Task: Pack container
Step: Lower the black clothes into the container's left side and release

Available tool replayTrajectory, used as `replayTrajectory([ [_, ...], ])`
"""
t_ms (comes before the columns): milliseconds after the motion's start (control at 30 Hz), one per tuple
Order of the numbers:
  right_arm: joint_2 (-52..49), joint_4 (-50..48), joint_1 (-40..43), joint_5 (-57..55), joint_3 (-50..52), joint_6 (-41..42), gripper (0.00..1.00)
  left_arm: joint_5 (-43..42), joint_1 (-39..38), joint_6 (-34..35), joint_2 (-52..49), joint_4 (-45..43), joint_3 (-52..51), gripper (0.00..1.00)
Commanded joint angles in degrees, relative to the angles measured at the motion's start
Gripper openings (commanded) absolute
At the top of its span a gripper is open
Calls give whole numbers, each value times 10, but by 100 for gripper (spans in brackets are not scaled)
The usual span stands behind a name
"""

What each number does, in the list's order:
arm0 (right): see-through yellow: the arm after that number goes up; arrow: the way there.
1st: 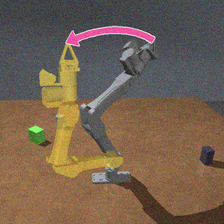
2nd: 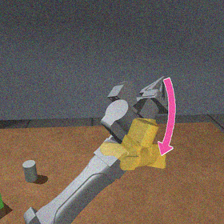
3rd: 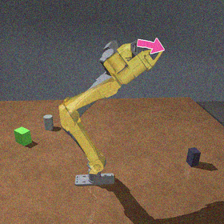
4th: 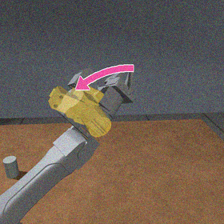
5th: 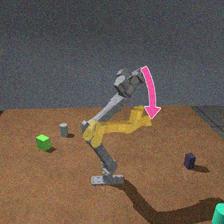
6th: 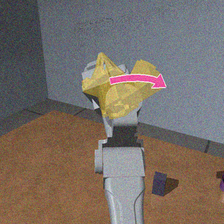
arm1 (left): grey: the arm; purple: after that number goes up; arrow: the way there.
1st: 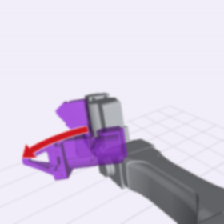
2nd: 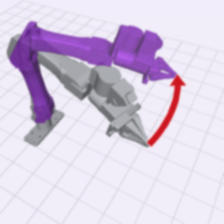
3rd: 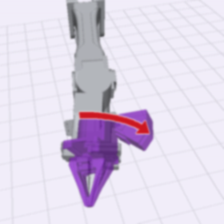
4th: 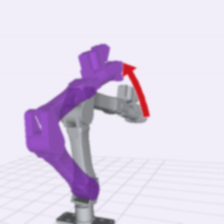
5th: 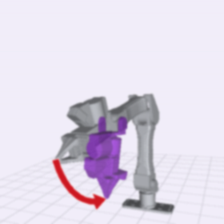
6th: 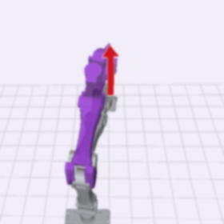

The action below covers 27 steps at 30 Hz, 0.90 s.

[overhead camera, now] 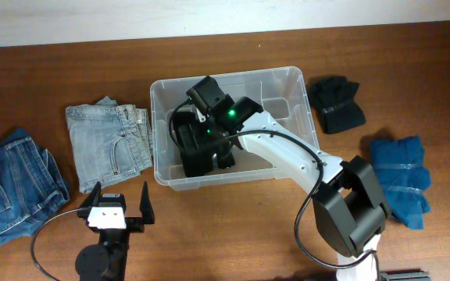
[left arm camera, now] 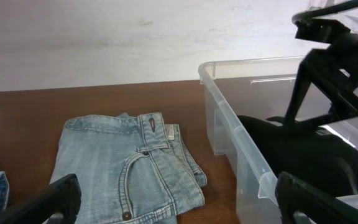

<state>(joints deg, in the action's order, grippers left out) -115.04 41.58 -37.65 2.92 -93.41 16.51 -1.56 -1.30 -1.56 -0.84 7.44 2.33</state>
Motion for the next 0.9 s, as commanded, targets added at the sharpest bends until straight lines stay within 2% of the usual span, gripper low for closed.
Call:
replayTrajectory([
  [0, 1, 8, -5, -68, 2, -43, 99, -6, 3, -9, 5, -2, -5, 99],
  [233, 1, 28, -5, -153, 2, -40, 99, -6, 3, -9, 5, -2, -5, 100],
  [300, 1, 31, -3, -157, 2, -38, 85, -6, 3, -9, 5, -2, -5, 99],
  [333, 1, 33, -1, -157, 2, -30, 74, -6, 3, -9, 5, -2, -5, 99],
  [400, 1, 42, 8, -159, 2, 1, 42, -6, 3, -9, 5, -2, -5, 99],
  [433, 1, 44, 11, -158, 2, 9, 36, -6, 3, -9, 5, -2, -5, 100],
  [467, 1, 48, 16, -158, 2, 25, 22, -6, 3, -9, 5, -2, -5, 100],
  [533, 1, 58, 33, -154, 2, 54, 9, -6, 3, -9, 5, -3, -5, 99],
  [600, 1, 61, 41, -145, 2, 54, 5, -6, 3, -9, 5, -2, -5, 99],
  [867, 1, 65, 50, -124, 3, 55, 5, -6, 3, -9, 5, -2, -5, 100],
])
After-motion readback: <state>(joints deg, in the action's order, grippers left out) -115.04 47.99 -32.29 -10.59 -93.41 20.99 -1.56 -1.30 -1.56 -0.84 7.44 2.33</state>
